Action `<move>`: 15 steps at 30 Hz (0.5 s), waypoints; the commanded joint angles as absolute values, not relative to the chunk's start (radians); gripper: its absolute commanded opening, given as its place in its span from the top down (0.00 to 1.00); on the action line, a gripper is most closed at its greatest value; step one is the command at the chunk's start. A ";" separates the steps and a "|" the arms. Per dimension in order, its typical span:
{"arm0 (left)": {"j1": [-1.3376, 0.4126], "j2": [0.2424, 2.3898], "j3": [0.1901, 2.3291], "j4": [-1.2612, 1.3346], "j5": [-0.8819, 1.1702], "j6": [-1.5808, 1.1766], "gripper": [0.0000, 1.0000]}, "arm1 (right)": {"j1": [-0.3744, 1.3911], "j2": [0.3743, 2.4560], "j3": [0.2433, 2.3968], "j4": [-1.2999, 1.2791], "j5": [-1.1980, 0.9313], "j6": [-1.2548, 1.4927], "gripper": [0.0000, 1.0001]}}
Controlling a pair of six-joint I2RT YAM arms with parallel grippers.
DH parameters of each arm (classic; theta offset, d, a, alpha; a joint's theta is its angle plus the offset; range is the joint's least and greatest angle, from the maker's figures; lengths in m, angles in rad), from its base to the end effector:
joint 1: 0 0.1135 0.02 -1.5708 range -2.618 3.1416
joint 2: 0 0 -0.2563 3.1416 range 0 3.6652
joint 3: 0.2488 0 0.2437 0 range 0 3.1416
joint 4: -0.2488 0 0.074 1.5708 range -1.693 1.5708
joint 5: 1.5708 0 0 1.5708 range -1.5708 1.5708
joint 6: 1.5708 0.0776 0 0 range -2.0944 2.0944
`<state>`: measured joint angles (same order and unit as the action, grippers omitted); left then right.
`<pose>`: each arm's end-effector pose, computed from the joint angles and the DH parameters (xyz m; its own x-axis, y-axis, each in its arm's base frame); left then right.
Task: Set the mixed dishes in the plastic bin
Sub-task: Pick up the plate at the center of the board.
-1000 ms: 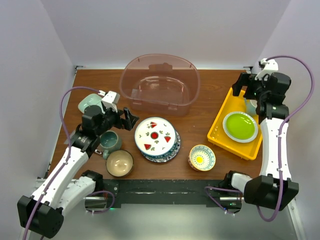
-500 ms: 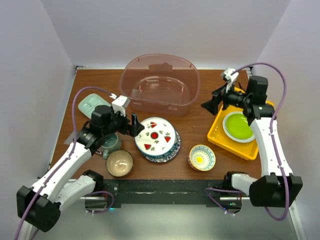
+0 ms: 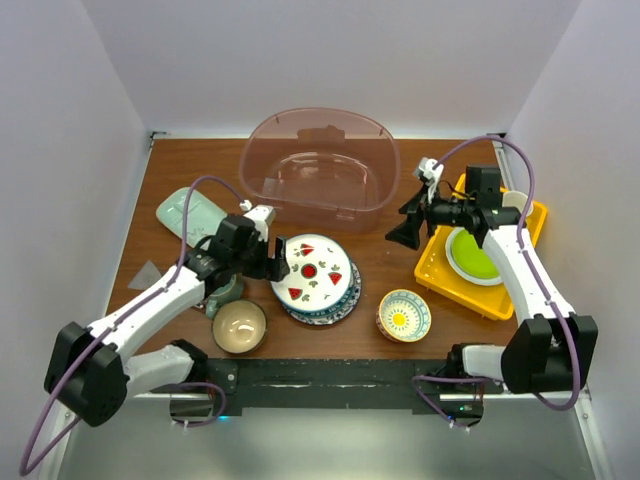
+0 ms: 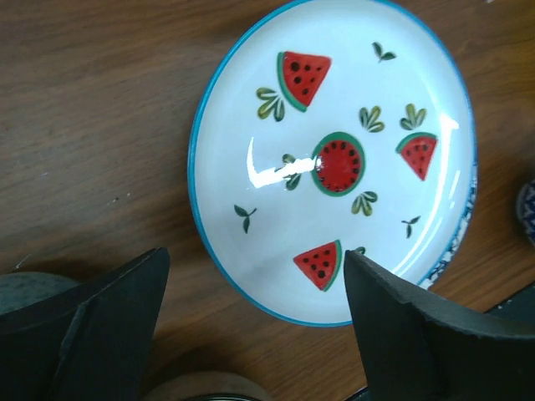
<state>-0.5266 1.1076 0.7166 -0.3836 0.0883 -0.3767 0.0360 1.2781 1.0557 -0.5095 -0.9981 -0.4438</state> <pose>0.2169 -0.1340 0.2024 -0.7665 0.0218 -0.6419 0.2938 0.9006 -0.3203 0.2735 0.0751 0.2878 -0.3265 -0.2446 -0.9130 -0.8686 0.4584 0.1878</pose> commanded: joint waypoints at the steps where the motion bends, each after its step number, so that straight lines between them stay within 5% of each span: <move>1: -0.535 1.169 0.744 -0.348 0.021 -0.419 0.21 | 0.061 1.290 1.049 -0.515 -1.031 -0.495 0.02; 15: -0.574 1.304 0.776 -0.327 -0.089 -0.422 0.73 | 0.080 1.307 1.048 -0.532 -1.019 -0.511 0.02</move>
<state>-0.5575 1.2934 0.7258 -0.3546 -0.0353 -0.4225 0.0738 1.3094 1.0534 -0.5240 -1.0050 -0.4866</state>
